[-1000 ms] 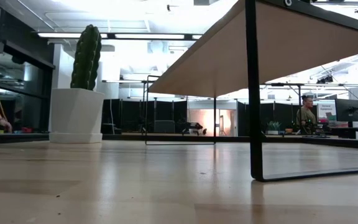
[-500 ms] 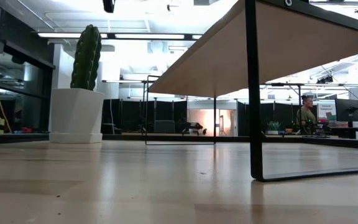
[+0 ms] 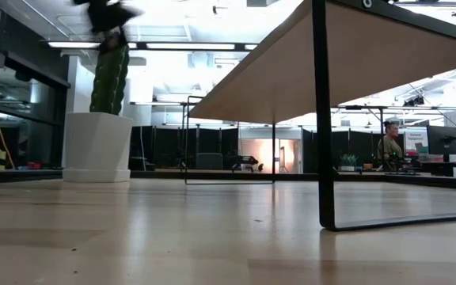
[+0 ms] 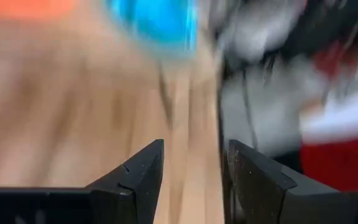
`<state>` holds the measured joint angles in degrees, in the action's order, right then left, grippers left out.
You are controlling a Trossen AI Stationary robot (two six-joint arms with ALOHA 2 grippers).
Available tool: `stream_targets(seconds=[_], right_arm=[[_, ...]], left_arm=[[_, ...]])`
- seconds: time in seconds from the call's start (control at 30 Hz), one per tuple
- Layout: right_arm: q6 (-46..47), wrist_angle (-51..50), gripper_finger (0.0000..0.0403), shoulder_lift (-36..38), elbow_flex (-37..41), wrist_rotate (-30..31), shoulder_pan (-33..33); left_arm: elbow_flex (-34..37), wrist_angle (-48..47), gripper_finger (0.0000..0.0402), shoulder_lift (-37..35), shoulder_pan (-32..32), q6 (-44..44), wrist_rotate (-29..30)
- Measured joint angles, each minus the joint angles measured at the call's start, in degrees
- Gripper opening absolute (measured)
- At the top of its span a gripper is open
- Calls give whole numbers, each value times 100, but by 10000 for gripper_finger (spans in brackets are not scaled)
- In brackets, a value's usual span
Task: Place and stack plates onto a shelf
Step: Stack the orange plate on top of the orange plate on the shelf
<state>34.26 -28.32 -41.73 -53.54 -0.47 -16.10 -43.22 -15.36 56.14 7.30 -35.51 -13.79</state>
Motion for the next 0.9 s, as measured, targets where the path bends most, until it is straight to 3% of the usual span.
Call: stream_targets(seconds=[0.1,0.23,0.43,0.9], right_arm=[[-6,-2,204,-118,0,-2,0],[-19,-11,204,-264,0,0,0],[-19,-24,204,-332,0,0,0],[42,-264,204,-324,0,44,0]], left_arm=[[4,-1248,170,205,472,203,-349],[6,-2250,170,605,1185,1163,-373],[4,-2137,170,1421,1888,2174,-69],[7,-1876,170,2932,2460,2855,-79]])
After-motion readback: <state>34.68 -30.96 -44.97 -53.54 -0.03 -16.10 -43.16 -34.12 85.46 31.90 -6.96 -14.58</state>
